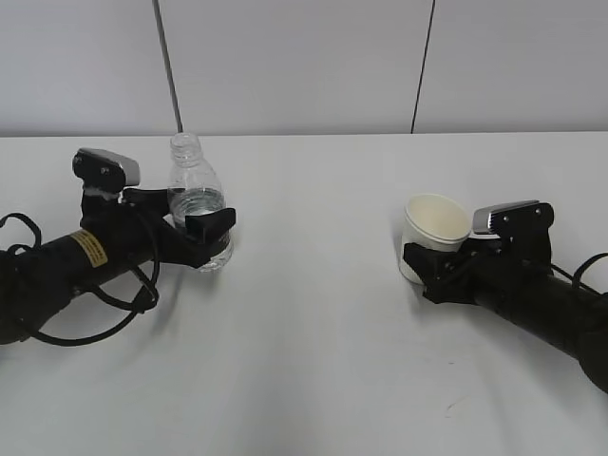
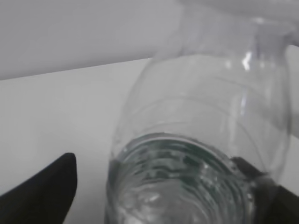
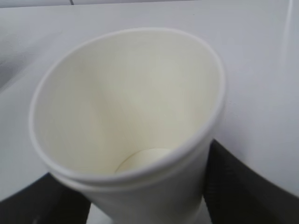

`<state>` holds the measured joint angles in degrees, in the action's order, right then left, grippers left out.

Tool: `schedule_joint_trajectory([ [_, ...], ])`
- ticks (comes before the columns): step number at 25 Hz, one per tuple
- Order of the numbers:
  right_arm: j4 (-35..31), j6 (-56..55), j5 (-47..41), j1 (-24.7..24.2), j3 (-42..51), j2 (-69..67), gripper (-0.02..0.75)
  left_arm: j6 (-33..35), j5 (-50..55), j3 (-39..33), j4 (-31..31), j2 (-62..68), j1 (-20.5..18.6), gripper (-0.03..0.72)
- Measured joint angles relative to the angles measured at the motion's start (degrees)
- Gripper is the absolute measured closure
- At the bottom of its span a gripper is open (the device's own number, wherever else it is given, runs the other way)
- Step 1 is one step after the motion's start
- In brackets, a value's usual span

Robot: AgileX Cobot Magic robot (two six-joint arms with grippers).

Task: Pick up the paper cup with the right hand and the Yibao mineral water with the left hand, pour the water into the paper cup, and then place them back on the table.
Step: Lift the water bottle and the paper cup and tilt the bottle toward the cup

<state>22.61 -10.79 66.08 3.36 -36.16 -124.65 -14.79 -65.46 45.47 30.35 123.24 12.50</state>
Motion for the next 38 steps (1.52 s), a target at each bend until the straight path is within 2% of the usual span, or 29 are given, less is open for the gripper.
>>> schedule_joint_trajectory([
  [3, 0.09, 0.0, 0.0, 0.0, 0.0, 0.0, 0.226, 0.0, 0.08, 0.0, 0.0, 0.0, 0.11, 0.141],
  [7, 0.09, 0.0, 0.0, 0.0, 0.0, 0.0, 0.226, 0.0, 0.03, 0.0, 0.11, 0.0, 0.11, 0.241],
  [11, 0.09, 0.0, 0.0, 0.0, 0.0, 0.0, 0.226, 0.0, -0.05, 0.0, 0.11, 0.0, 0.11, 0.301],
  [16, 0.86, 0.0, 0.0, 0.0, 0.0, 0.0, 0.226, 0.0, -0.05, 0.0, 0.01, 0.0, 0.11, 0.318],
  [24, 11.13, -0.11, 0.0, 0.0, 0.0, 0.0, 0.226, 0.0, -0.05, 0.0, 0.33, 0.0, 0.11, 0.32],
  [29, 16.35, -1.94, 0.26, 0.0, -0.07, 0.0, 0.226, 0.0, 2.37, 0.0, 4.75, -1.73, 0.11, 0.321],
  [38, 23.41, -4.97, 0.56, 0.0, -0.12, 0.0, 0.226, 0.0, 13.64, -0.05, 11.17, -10.01, 0.11, 0.323],
])
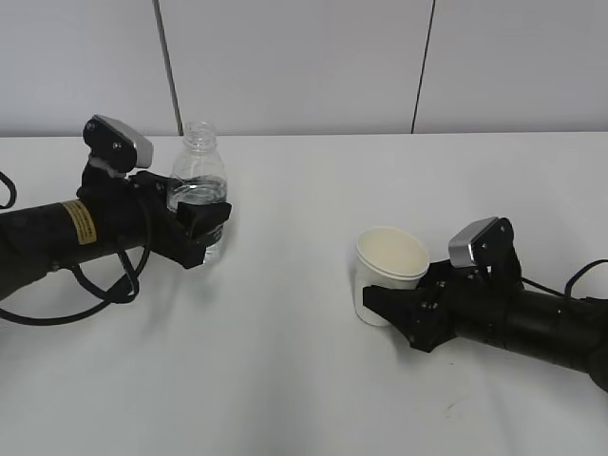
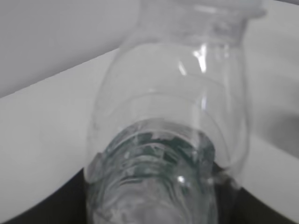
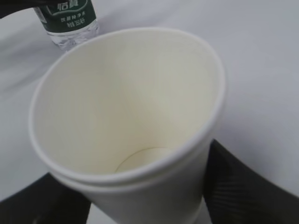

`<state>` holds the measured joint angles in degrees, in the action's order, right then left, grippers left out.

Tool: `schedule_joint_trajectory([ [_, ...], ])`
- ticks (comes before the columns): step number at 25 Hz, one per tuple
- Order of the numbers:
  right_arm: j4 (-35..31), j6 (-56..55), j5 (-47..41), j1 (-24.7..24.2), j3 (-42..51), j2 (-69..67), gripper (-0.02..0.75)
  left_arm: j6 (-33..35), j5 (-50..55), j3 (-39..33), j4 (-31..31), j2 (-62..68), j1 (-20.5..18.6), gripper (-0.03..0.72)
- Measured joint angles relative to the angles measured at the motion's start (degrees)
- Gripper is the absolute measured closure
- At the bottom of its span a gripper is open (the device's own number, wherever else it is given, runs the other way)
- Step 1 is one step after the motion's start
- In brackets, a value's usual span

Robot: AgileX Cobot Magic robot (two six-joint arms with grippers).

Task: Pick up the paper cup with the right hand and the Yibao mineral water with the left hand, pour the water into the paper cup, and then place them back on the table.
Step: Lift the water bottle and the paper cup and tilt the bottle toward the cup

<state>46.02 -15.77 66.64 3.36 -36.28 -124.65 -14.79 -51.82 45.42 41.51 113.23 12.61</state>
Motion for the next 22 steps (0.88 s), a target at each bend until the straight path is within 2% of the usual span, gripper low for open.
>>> schedule_joint_trajectory([
  [6, 2.66, -2.09, -0.12, 0.0, -0.85, 0.0, 0.226, 0.0, 4.37, 0.0, 2.35, -2.91, 0.0, 0.323],
  [16, 10.64, -8.83, -0.54, 0.0, -5.81, 0.0, 0.226, 0.0, 6.96, 0.0, 2.72, -3.68, 0.0, 0.323],
  [22, 12.72, -11.78, -3.93, 3.03, -9.75, -0.08, 0.226, 0.0, 9.27, 0.0, 2.72, -4.97, 0.0, 0.323],
])
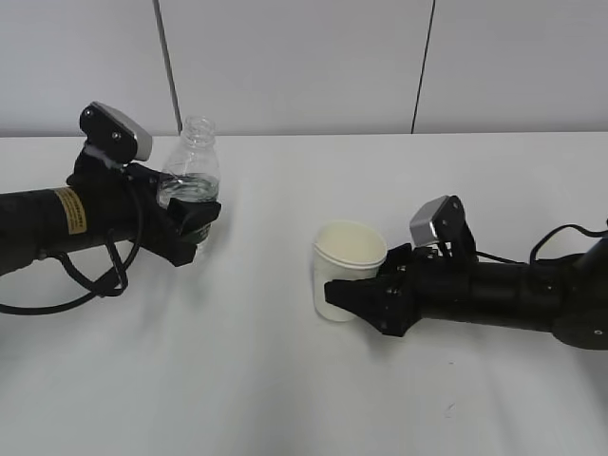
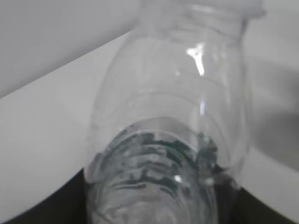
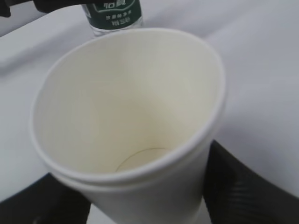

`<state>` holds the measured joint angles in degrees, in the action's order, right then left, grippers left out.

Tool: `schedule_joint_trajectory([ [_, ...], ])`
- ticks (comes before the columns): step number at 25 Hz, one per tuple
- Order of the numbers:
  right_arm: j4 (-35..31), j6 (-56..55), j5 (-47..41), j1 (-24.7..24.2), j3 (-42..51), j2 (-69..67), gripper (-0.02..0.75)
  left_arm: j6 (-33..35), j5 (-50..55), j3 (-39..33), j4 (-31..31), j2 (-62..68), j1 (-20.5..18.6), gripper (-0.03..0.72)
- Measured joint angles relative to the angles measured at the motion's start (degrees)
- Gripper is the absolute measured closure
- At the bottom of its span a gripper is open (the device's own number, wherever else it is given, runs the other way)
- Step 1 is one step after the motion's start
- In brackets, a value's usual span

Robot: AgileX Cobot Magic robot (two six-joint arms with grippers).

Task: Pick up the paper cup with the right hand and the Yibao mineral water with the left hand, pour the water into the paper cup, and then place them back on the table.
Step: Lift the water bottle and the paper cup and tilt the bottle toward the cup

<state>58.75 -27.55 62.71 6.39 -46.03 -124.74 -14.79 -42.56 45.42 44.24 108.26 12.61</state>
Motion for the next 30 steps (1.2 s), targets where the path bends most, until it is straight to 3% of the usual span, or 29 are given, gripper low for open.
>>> schedule_joint_trajectory([
  [6, 1.05, -3.19, -3.37, 4.66, -3.89, 0.0, 0.226, 1.26, 4.53, -0.11, 0.05, -1.06, 0.0, 0.324],
  [19, 5.03, -10.69, -10.49, 9.4, -11.5, -0.69, 0.227, 4.95, 16.37, -0.11, 0.05, -8.61, 0.0, 0.324],
  [30, 6.65, -13.92, -12.04, 10.97, -14.21, -0.69, 0.227, 5.09, 27.1, 1.77, 6.84, -13.29, 1.78, 0.324],
])
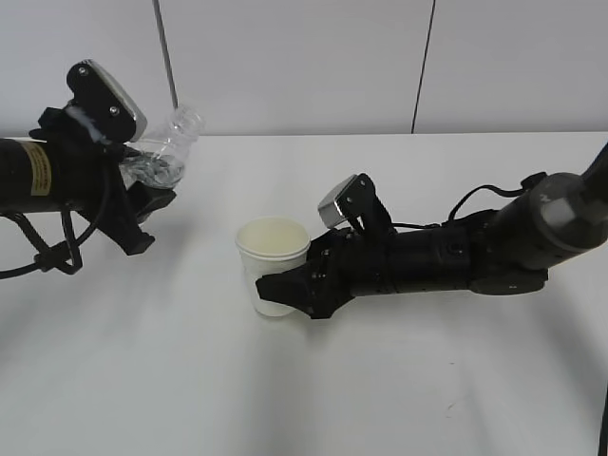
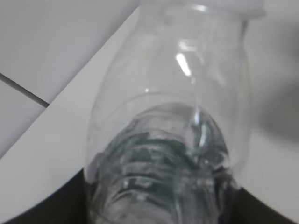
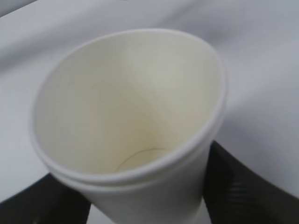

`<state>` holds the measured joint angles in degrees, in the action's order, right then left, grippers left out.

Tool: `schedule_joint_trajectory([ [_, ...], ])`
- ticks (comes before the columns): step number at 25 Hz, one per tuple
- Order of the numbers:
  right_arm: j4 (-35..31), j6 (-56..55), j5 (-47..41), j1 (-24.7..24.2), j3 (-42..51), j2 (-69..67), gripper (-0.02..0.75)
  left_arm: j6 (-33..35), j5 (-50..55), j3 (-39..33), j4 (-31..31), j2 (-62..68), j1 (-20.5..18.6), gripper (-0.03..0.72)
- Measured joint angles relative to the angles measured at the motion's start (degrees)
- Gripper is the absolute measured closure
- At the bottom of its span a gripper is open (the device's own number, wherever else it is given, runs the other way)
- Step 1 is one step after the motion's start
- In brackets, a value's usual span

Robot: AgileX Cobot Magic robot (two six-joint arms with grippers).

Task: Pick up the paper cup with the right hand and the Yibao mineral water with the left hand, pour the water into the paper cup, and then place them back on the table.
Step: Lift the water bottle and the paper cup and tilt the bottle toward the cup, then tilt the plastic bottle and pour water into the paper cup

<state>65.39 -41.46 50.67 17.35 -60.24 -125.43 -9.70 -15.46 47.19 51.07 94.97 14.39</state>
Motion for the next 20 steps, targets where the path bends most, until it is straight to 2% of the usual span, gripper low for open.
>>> schedule_joint_trajectory([
  [7, 0.91, -1.03, -0.21, 0.0, -0.14, 0.0, 0.227, 0.05, 3.76, 0.0, 3.03, -0.33, 2.11, 0.325],
  [20, 1.75, -1.24, -0.21, 0.0, -0.55, 0.0, 0.227, 0.05, 5.72, 0.0, 4.66, -0.33, 2.48, 0.325],
])
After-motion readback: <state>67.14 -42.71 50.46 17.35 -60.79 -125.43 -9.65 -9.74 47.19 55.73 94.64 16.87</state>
